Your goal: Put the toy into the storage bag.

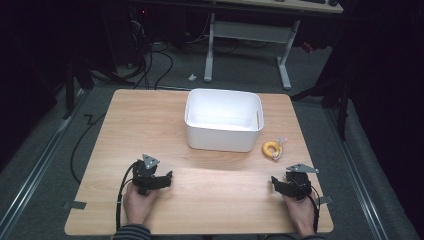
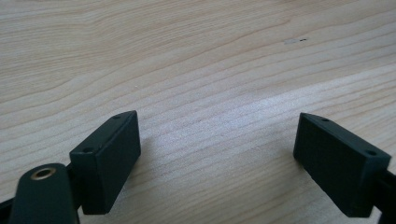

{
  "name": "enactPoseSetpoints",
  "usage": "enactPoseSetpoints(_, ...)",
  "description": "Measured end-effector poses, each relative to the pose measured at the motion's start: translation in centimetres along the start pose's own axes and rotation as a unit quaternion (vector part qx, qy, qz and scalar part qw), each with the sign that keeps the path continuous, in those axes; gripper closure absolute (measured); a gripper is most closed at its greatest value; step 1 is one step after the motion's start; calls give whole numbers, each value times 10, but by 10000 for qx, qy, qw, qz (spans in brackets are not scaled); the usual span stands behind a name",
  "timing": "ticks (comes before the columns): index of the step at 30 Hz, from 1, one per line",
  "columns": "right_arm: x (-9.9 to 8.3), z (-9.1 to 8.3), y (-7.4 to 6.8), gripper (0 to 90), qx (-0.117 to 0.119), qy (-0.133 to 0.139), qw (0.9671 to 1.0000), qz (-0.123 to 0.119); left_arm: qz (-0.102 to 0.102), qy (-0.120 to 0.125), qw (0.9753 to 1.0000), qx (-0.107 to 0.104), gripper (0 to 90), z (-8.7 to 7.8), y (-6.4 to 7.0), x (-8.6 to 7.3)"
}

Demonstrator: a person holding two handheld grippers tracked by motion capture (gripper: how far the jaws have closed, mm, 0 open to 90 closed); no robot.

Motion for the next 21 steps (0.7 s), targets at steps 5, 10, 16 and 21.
enactPoseSetpoints(5, 3, -6, -2, 388, 72, 54, 10000, -18, 0, 1, 10000, -1, 150, 0, 0, 0)
enactPoseSetpoints(10, 11, -16, -3, 408, 141, 143, 9998, -47, 1, -1, 10000, -2, 150, 0, 0, 0)
enactPoseSetpoints(16, 17, -21, -2, 414, 164, 158, 9997, -86, 2, 1, 10000, -3, 150, 0, 0, 0)
enactPoseSetpoints(21, 28, -29, -4, 437, 232, 173, 9995, -160, 2, 1, 10000, -4, 150, 0, 0, 0)
Point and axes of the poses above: each handheld gripper's, and its own axes: z roughly forward along the jaws, x roughly out of its top, y roughly to its right, the point moved 5 cm from there along z, roughly forward along the jaws, and after that the axes turned 7 degrees about z, right-handed, at the moved point
